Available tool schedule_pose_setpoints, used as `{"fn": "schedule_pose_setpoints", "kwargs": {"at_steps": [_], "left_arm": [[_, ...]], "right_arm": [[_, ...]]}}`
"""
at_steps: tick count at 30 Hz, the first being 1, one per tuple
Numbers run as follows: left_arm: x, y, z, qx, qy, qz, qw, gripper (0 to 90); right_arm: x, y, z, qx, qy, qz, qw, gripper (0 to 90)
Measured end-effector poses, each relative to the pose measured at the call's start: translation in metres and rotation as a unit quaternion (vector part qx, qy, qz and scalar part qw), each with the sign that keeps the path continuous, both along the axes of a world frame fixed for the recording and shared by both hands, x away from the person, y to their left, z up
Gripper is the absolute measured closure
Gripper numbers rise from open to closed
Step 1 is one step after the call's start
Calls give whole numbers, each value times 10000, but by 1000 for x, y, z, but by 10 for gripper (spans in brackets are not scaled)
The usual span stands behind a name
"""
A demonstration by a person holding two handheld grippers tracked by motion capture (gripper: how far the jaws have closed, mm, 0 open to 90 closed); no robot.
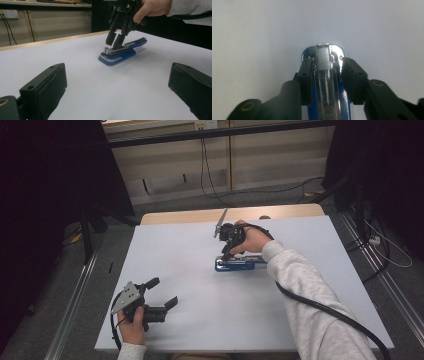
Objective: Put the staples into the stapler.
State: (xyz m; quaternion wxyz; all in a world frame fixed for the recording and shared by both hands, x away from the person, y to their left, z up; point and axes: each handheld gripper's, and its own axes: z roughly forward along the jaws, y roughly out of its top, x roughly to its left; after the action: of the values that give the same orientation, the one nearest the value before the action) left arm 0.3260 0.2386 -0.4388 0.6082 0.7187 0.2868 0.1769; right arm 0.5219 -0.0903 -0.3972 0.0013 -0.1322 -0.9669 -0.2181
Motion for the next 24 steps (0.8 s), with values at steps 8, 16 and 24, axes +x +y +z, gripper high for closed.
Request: {"fn": "schedule_pose_setpoints", "kwargs": {"at_steps": [8,16,24], "left_arm": [[2,-1,-1,30,79,-45,10000,19],[12,-12,5,151,376,-163,9990,18],[22,-31,6,212,738,-362,9964,19]], "right_arm": [[-1,-21,5,383,-98,-321,9987,465],[-9,-49,5,798,-55,-685,9944,369],[-23,-79,1,1031,-162,-1095,9885,218]]}}
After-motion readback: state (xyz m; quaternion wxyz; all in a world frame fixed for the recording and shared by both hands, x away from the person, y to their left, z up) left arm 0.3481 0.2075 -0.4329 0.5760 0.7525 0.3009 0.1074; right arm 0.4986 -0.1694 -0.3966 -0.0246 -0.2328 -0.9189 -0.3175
